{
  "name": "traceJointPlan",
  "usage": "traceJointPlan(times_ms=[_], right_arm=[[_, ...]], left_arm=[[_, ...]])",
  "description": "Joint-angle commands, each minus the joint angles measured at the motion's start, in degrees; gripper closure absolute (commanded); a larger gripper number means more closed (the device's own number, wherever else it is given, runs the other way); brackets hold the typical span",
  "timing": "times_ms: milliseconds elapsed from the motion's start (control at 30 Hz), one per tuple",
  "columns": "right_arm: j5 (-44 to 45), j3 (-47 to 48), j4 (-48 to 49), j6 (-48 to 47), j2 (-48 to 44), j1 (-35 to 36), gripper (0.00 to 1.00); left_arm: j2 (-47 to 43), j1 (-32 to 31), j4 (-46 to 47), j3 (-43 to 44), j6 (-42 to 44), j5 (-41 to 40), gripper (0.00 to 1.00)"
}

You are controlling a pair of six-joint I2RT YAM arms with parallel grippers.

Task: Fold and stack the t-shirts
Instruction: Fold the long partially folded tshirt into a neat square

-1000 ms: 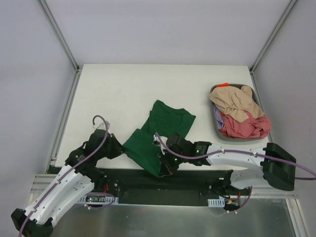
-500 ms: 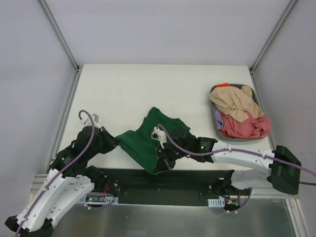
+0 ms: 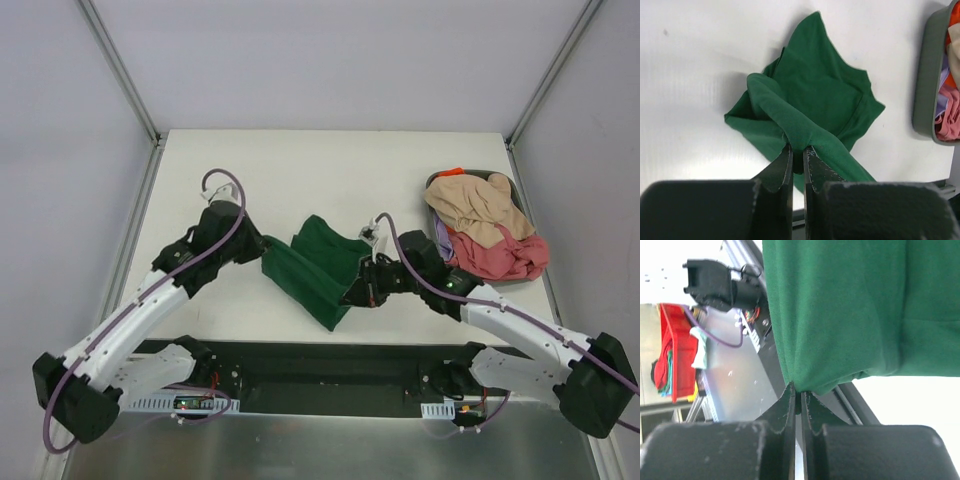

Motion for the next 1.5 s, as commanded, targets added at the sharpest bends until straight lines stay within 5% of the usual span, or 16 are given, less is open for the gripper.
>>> traceJointPlan(times_ms=[0,367,733,833,867,900,933,967,1067,1167,1467], right_arm=[[-2.6,-0.5,-5.0,-2.0,-1.5,-5.8,0.99],[2.7,1.7,-7.9,-7.9,7.3,-20.6,0.99],[8.9,6.9,-6.1,-8.2,18.3,-23.1,0.96],[10.0,7.5,-7.9,-8.3,18.6,-23.3,0.85],[10.8,7.8,-8.7,-8.7,18.6,-23.2,0.8],[11.4,8.3,-9.4,-9.2,18.6,-23.4,0.7],[12.2,9.2,-11.0,-10.3,18.6,-23.3,0.47],[13.5,10.0,-12.7,-10.7,18.5,-23.4,0.36],[14.8,11.5,-16.0,-11.9,15.6,-23.3,0.19],[11.3,9.7,-15.9,-12.5,11.3,-23.0,0.01],[0.9,7.8,-3.8,-8.4,10.7,-21.5,0.04]], left_arm=[[9.3,0.3,9.3,7.4,4.4,-5.9,1.0],[39.8,3.2,11.1,25.3,8.1,2.9,1.0],[55.5,3.9,10.8,33.5,9.8,5.3,1.0],[58.0,4.0,9.7,35.8,10.7,6.8,1.0],[58.8,4.0,8.9,36.7,11.0,8.5,0.89],[59.3,4.0,7.8,37.7,11.1,8.9,0.67],[59.3,4.0,7.1,38.4,11.1,9.2,0.5],[59.0,4.0,6.5,38.5,11.1,9.8,0.38],[56.4,4.0,5.9,37.5,11.7,12.7,0.02],[51.9,3.9,5.6,34.3,12.0,14.9,0.01],[41.3,2.0,12.5,20.4,10.3,27.4,0.01]])
